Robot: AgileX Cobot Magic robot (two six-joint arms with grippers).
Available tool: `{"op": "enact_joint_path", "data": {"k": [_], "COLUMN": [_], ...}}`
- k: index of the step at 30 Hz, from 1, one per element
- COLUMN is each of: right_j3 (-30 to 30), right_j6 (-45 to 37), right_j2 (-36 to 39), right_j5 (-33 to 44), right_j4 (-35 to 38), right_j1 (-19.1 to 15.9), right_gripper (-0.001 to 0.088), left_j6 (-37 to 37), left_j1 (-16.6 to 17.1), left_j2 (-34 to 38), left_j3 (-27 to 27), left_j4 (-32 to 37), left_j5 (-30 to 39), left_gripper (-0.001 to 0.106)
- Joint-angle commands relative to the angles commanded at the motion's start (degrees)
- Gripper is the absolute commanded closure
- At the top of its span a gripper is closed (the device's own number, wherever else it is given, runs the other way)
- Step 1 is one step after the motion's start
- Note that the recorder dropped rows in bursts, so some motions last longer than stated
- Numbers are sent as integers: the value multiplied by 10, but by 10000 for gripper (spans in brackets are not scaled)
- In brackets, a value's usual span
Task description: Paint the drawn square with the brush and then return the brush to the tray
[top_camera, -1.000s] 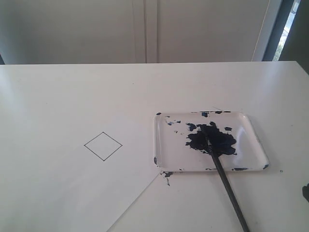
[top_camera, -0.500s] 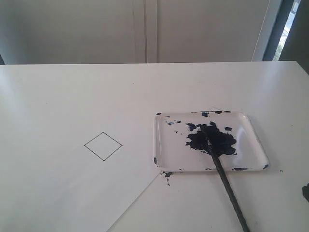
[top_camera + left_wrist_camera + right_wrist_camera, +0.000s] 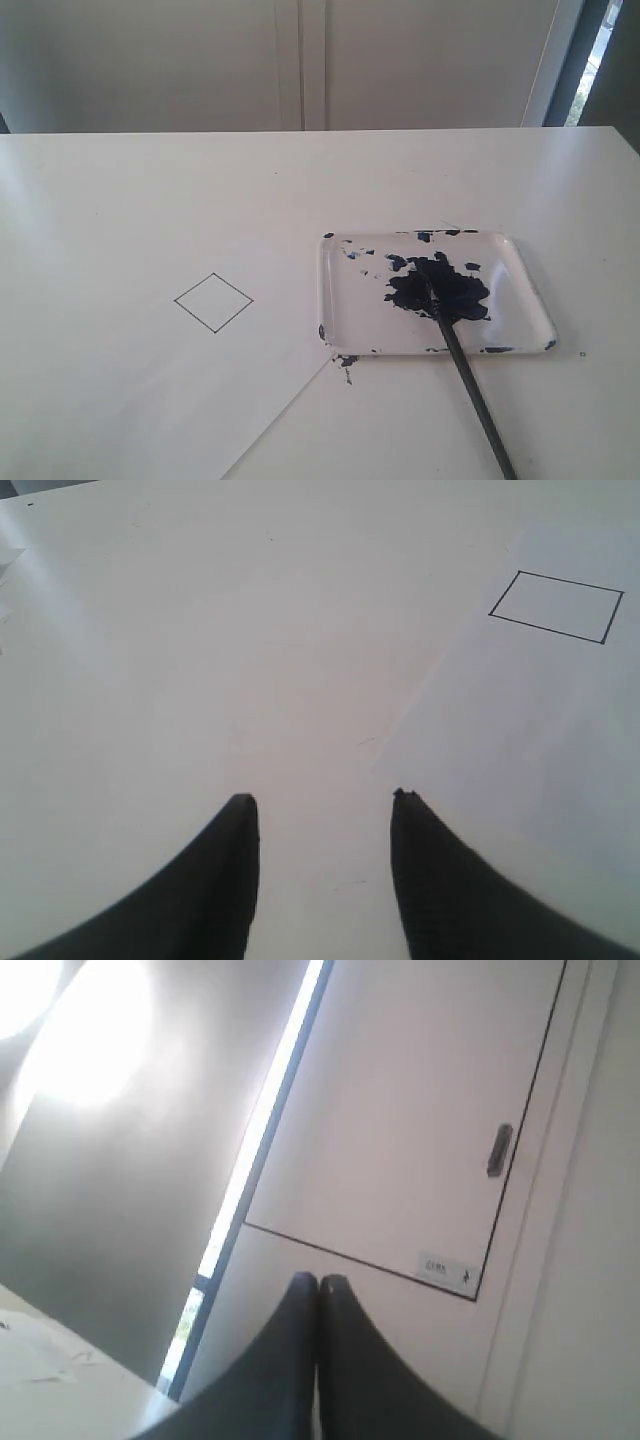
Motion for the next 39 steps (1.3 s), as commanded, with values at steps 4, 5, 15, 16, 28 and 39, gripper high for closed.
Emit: {"op": "enact_joint_path", "data": {"k": [4, 5, 15, 16, 28, 39], "right_j3": [-6, -16, -182, -204, -296, -296], "right_j6": [86, 126, 311, 319, 298, 14], "right_j2": [18, 38, 387, 435, 578, 597], "right_j5": [5, 23, 296, 331, 616, 642], "right_j4": [14, 27, 53, 53, 80, 311], "right_j1": [0, 0, -9, -9, -9, -9], "right_gripper": [868, 868, 868, 868, 868, 868], "left_j6": [0, 0, 0, 0, 0, 0], "left_j1": [0, 0, 0, 0, 0, 0], "left_j2": [0, 0, 0, 0, 0, 0], "left_j3": [0, 0, 0, 0, 0, 0], "left_j4": [0, 0, 0, 0, 0, 0], "left_j5": [0, 0, 0, 0, 0, 0], "left_gripper": [574, 574, 574, 574, 574, 574]}}
